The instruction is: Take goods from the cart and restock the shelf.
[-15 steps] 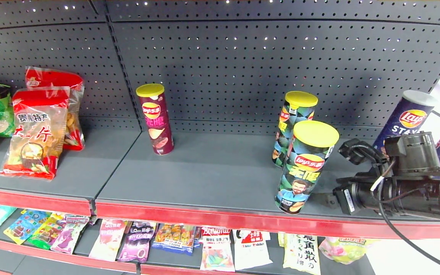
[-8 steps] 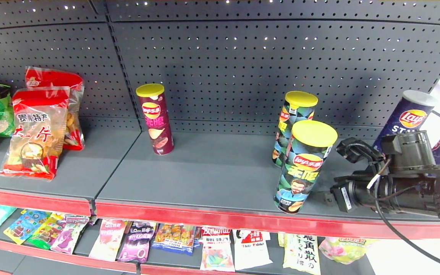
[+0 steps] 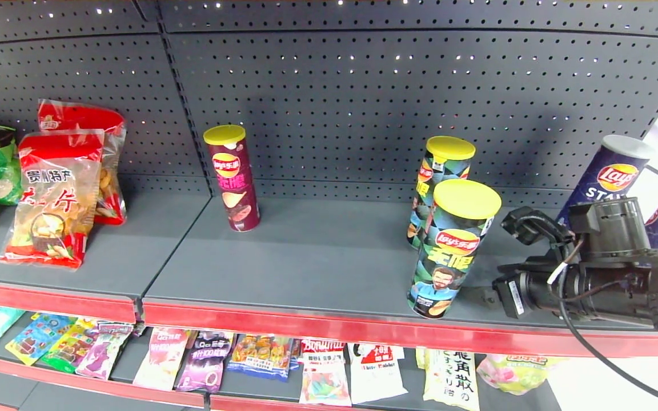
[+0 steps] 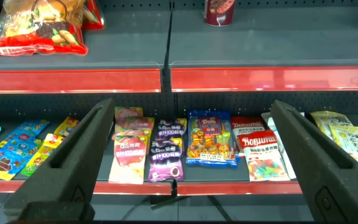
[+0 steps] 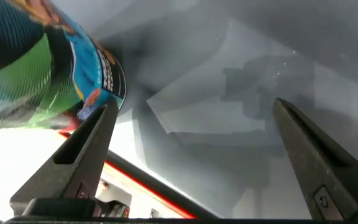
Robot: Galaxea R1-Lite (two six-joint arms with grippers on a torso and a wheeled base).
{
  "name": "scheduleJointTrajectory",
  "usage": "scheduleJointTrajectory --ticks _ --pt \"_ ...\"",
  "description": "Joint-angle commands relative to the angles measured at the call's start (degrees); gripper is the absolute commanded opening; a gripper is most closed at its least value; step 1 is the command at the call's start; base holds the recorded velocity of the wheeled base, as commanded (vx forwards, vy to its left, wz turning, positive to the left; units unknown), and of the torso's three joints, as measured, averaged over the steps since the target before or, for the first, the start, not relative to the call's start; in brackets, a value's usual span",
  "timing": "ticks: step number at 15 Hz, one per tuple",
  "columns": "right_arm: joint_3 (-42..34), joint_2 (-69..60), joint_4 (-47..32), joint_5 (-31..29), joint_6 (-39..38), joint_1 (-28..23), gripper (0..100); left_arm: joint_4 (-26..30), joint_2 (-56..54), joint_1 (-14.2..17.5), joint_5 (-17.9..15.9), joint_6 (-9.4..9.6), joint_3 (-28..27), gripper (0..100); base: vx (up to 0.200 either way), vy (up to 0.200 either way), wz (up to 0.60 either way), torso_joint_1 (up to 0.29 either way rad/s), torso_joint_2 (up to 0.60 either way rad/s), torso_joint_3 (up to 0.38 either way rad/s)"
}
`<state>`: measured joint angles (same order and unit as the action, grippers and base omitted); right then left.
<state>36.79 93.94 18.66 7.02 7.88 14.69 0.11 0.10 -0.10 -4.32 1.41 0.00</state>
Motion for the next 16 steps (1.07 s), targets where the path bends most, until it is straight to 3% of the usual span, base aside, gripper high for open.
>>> scheduleJointTrajectory --ticks 1,7,9,11,12,14,15,16 --pt "-1.3 -3.2 0.1 0.0 -0.1 -0.5 100 0.1 0.0 0.0 0.0 -0.01 0.0 100 0.000 0.000 0.00 0.000 0.00 0.000" --pt "-8.1 -21.9 0.5 0.7 -1.9 -0.8 100 0.1 0.0 0.0 0.0 -0.01 0.0 100 0.000 0.000 0.00 0.000 0.00 0.000" --pt "-11.4 -27.8 0.2 2.9 -2.4 -1.2 100 0.1 0.0 0.0 0.0 -0.01 0.0 100 0.000 0.000 0.00 0.000 0.00 0.000" --pt "-19.9 -45.4 -4.6 9.2 -2.3 -1.4 100 0.0 0.0 0.0 0.0 -0.01 0.0 100 0.000 0.000 0.00 0.000 0.00 0.000" --pt "-20.8 -51.7 -9.3 10.8 -2.3 -2.7 100 0.0 0.0 0.0 0.0 -0.01 0.0 100 0.000 0.000 0.00 0.000 0.00 0.000" --pt "-20.6 -61.2 -18.8 17.8 -2.2 -11.0 100 0.0 0.0 0.0 0.0 -0.01 0.0 100 0.000 0.000 0.00 0.000 0.00 0.000" --pt "-20.6 -61.2 -18.8 17.8 -2.2 -11.0 100 0.0 0.0 0.0 0.0 -0.01 0.0 100 0.000 0.000 0.00 0.000 0.00 0.000" --pt "-21.3 -71.6 -25.2 22.2 -2.3 -18.4 100 0.0 0.0 0.0 0.0 -0.01 0.0 100 0.000 0.000 0.00 0.000 0.00 0.000"
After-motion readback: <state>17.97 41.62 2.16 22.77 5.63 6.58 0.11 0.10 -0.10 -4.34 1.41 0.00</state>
